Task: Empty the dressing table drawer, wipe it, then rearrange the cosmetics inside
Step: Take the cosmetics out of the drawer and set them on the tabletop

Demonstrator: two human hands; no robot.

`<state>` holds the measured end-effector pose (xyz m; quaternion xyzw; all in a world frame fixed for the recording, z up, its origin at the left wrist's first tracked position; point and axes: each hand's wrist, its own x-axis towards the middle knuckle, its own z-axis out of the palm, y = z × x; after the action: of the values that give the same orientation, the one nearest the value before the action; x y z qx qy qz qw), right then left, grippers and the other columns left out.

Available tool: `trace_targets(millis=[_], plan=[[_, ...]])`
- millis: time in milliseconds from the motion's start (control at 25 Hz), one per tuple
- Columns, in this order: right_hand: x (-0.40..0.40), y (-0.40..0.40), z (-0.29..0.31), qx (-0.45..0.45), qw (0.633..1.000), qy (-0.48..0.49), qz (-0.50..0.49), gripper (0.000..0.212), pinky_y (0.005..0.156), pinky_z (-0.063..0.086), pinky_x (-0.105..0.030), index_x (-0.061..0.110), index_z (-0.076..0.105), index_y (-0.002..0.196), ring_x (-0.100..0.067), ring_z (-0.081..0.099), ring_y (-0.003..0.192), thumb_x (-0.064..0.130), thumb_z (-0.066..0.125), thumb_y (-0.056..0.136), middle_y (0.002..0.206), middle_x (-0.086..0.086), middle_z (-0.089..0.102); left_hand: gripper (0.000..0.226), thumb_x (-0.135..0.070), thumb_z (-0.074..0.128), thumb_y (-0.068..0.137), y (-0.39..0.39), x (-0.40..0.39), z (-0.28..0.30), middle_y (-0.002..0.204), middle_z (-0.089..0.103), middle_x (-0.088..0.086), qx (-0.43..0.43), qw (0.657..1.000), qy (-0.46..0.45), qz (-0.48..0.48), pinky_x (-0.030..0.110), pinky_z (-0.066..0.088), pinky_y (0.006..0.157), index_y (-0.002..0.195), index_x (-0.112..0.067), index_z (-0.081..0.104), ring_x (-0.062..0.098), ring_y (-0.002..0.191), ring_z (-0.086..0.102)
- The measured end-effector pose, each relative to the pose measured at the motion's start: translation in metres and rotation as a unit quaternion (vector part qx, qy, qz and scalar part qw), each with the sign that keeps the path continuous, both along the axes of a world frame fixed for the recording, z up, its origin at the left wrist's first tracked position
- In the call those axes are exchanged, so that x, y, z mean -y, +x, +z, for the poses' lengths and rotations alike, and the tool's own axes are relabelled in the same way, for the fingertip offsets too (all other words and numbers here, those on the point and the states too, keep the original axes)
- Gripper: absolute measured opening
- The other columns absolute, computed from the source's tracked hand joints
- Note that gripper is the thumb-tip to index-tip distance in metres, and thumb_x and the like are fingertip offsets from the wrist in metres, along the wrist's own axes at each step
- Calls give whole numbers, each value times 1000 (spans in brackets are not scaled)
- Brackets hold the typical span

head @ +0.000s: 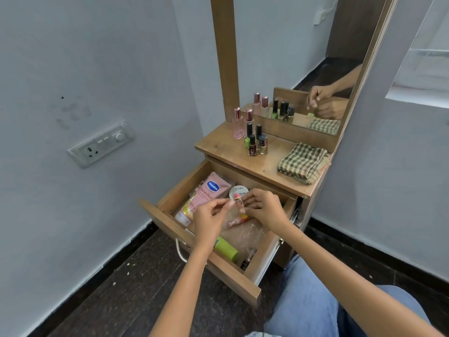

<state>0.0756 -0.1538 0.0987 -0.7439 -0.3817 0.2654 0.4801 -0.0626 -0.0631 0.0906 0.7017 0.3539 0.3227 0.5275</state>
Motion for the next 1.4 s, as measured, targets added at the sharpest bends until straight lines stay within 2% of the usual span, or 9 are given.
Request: trace_targets(millis=[80,240,400,480,600,760,880,1080,1400], plan=[[1,-6,5,-53,998,45,10,27,70,55,-15,5,68,93,-7,69,73,-2,79,70,82,-4,71,19,-22,76,78,0,1,3,88,75,-5,16,999,-21,-36,25,55,79,97,-21,73,8,88,70],[-3,-13,7,-38,997,56,46,25,74,55,-16,7,72,95,-5,71,78,-4,76,72,86,-4,73,22,-8,78,74,-3,4,8,82,74,-5,29,999,-18,-9,18,54,72,89,-23,72,6,81,70],[-3,0,3,88,994,-24,61,26,78,53,-11,12,74,97,-7,69,85,-5,70,77,94,-3,74,22,-5,76,76,-4,6,9,78,72,-9,32,998,-10,45,15,53,69,85,-24,69,2,75,69],[-1,8,1,181,966,-113,146,24,76,48,-7,13,75,96,-4,65,84,-1,70,78,95,0,74,23,-6,77,75,-3,4,7,79,73,-7,16,999,-7,41,20,55,71,85,-25,69,4,77,69],[1,3,1,253,882,-267,294,21,76,49,-20,22,75,95,-5,62,86,16,78,75,97,6,73,25,-5,78,73,-2,3,5,83,73,-2,2,999,-7,31,22,56,73,90,-21,70,8,80,70],[-9,-16,1,308,813,-318,377,19,74,48,-25,18,75,96,-13,64,94,17,75,77,100,4,73,25,-6,80,72,-1,2,3,85,72,-1,-9,999,-8,43,22,56,74,92,-17,70,9,80,69],[-14,-18,-2,337,805,-320,370,14,67,46,-25,16,75,92,-15,63,92,16,71,79,98,1,72,23,-7,80,72,-1,3,4,84,72,-3,-31,999,-3,39,21,55,74,90,-18,70,6,80,68],[-13,-18,-3,413,797,-309,315,22,83,48,-34,20,69,107,-24,60,108,14,61,88,118,-4,62,22,-7,81,69,2,-1,1,82,71,-7,-119,993,18,6,22,54,74,82,-21,70,4,79,66],[-12,-13,-7,446,768,-341,309,13,83,48,-35,20,69,99,-23,62,106,19,64,86,114,-2,65,23,2,79,69,6,-2,1,81,69,-1,-190,981,-8,-43,18,54,66,74,-15,64,10,78,68]])
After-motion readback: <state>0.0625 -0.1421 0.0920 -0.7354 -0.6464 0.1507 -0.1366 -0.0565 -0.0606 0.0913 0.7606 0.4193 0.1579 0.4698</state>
